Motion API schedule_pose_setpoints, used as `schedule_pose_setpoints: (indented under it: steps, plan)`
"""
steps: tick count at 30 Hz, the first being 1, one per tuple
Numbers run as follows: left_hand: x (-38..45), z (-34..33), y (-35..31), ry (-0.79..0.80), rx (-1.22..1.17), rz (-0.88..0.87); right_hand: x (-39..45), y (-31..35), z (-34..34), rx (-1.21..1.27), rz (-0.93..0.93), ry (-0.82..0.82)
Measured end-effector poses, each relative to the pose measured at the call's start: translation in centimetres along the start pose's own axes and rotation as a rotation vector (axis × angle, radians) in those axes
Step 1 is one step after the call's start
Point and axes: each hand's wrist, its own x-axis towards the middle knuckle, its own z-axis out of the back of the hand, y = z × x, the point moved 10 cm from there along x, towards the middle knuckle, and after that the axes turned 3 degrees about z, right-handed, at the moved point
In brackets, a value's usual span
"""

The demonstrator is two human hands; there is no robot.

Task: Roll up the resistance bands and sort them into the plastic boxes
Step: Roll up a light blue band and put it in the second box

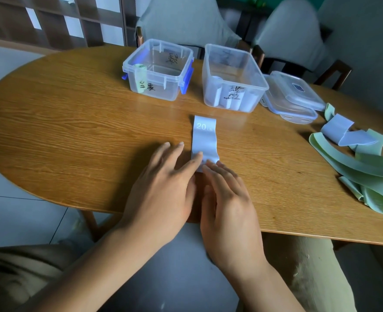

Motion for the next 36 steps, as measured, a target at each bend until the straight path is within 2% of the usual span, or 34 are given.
schedule_pose_setpoints:
  steps: [5, 15, 21, 28, 36]
  plan:
    - [0.1, 1.9, -0.4, -0.079, -0.041, -0.017, 1.4, -0.7, -0.7, -0.009, 0.008, 0.023]
    - [0.4, 0.3, -0.1, -0.003, 0.04, 0.017, 3.9, -2.1, -1.9, 0.019, -0.012, 0.136]
    - [1.4, 0.0, 0.4, 0.01, 0.043, 0.02, 2.4, -1.3, 0.0, 0.0, 0.015, 0.024]
    - [2.9, -0.6, 1.3, 0.016, 0.015, 0.011, 2.7, -1.2, -0.7, -0.057, 0.054, 0.033]
    - [3.8, 0.5, 1.2, -0.065, -0.181, -0.013, 4.9, -2.0, -1.5, -0.082, 0.034, 0.07]
